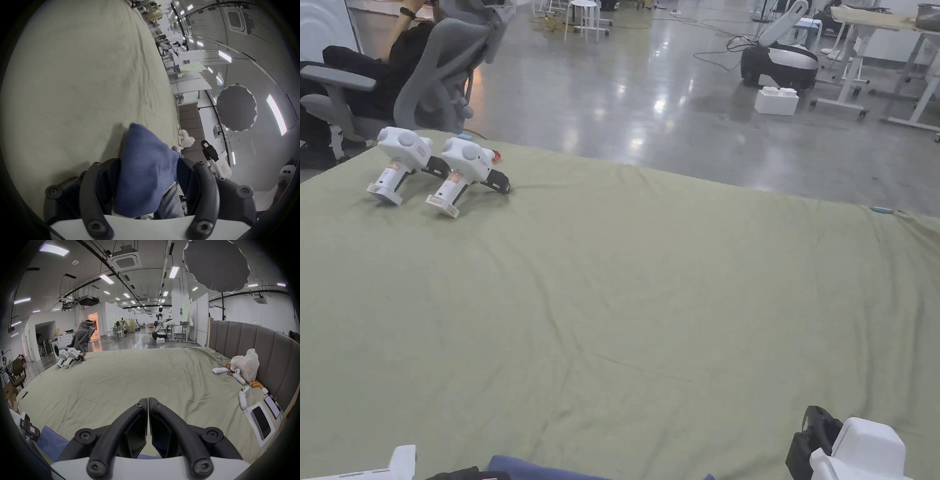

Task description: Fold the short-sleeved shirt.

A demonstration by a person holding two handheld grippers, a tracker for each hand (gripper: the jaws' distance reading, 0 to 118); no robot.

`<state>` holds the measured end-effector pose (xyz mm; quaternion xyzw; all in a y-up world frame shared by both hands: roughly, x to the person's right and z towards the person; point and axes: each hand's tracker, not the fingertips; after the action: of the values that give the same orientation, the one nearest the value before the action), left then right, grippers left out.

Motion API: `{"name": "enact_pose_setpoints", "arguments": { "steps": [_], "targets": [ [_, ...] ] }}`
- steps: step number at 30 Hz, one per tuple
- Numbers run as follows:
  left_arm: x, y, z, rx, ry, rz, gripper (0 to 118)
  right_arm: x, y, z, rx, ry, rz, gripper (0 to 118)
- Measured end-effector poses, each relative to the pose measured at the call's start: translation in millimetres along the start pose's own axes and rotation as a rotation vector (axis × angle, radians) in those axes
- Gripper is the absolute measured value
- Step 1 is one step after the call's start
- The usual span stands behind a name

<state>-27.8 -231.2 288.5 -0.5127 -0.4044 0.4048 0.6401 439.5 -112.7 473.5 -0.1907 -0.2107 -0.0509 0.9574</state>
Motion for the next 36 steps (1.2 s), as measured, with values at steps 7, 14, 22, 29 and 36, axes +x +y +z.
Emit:
{"name": "enact_pose_setpoints", "arguments": {
  "steps": [7,14,22,29,36],
  "targets": [
    [2.2,-1.5,-28.8,-0.071,0.155,-0.136,15,-2.5,-0.1,3.5,-0.006,-0.003,0.01,1],
    [49.2,-6.0,-8.7,-0.017,0.2,-0.242,8,0.9,1.3,5.7,-0.001,-0.01,0.028,1],
    [111.1,14.9,54.6,0.155,0.47,-0.377,7,2.5,0.7,3.4,-0.005,-0.001,0.035,1],
    [176.1,-1.9,40.4,0.191,0.762,-0.531,8,-5.0,-2.5,-2.2,-0.022,0.041,-0.005,1],
    [219.5,-34.8,2.3,0.153,0.761,-0.569,8,-10.7,-8.1,-5.8,-0.032,0.06,-0.011,1]
  ]
}}
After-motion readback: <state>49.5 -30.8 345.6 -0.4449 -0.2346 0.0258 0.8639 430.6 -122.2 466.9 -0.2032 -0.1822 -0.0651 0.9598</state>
